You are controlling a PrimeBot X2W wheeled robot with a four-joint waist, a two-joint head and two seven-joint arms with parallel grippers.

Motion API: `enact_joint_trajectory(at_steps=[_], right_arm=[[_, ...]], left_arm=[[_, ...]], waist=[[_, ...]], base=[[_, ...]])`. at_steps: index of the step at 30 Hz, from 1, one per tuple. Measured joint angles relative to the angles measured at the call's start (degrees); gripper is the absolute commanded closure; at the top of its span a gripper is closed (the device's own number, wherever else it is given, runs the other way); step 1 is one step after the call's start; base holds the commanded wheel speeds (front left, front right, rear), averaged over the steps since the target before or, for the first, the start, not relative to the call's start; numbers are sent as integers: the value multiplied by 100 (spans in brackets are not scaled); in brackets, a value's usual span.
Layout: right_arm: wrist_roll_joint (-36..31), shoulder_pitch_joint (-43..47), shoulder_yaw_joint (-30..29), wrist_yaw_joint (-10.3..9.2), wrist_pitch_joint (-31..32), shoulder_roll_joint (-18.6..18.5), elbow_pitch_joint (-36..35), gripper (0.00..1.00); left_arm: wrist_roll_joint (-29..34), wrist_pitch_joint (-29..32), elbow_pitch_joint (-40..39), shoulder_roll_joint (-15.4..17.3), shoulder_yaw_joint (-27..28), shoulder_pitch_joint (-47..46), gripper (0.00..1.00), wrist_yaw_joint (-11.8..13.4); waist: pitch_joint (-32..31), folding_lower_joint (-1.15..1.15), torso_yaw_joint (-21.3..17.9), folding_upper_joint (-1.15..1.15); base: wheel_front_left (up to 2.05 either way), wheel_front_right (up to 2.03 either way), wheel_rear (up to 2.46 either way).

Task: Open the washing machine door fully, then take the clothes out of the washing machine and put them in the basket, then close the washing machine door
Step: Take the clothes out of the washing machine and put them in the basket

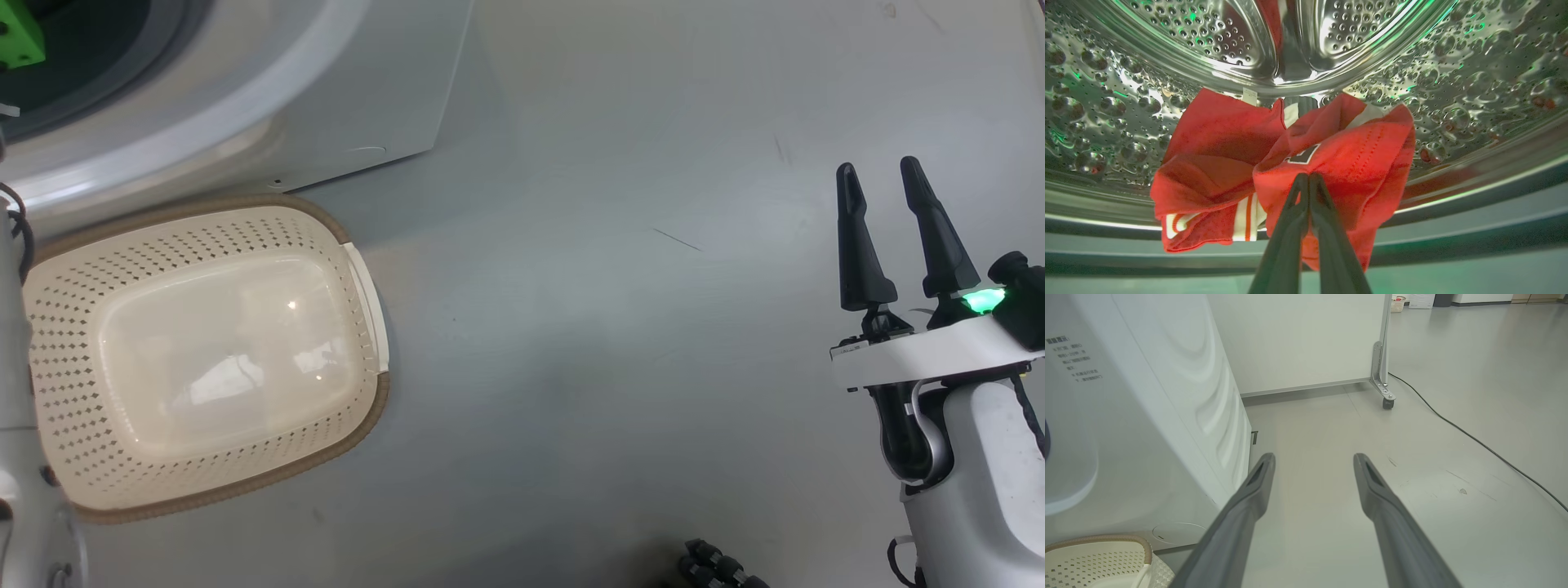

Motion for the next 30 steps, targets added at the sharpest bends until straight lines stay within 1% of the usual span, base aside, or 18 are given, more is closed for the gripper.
enact_joint_trajectory(at_steps=[4,9,14,15,20,30], right_arm=[[-48,2,-5,0,0,-45,-1,0],[-80,15,-71,0,0,-107,-13,0],[-157,65,-80,0,0,-154,-23,0],[-166,125,-81,0,0,-170,-24,0],[-247,298,-85,0,0,-247,-12,0],[-386,676,-94,0,0,-258,8,0]], left_arm=[[-24,-400,-158,-47,26,209,100,0],[-75,-925,-377,-308,14,536,100,-1],[-85,-1441,-542,-452,-9,923,100,-3],[-92,-1644,-576,-516,-12,1114,100,-5],[-125,-2153,-748,-715,-24,1517,100,-9],[-168,-3051,-1259,-862,-112,2271,100,-63]], waist=[[-76,0,104,0],[-200,0,245,0],[-357,0,399,0],[-433,0,456,0],[-653,0,602,0],[-1146,0,905,0]], base=[[0,0,0],[0,0,0],[0,0,0],[0,0,0],[0,0,0],[0,0,0]])
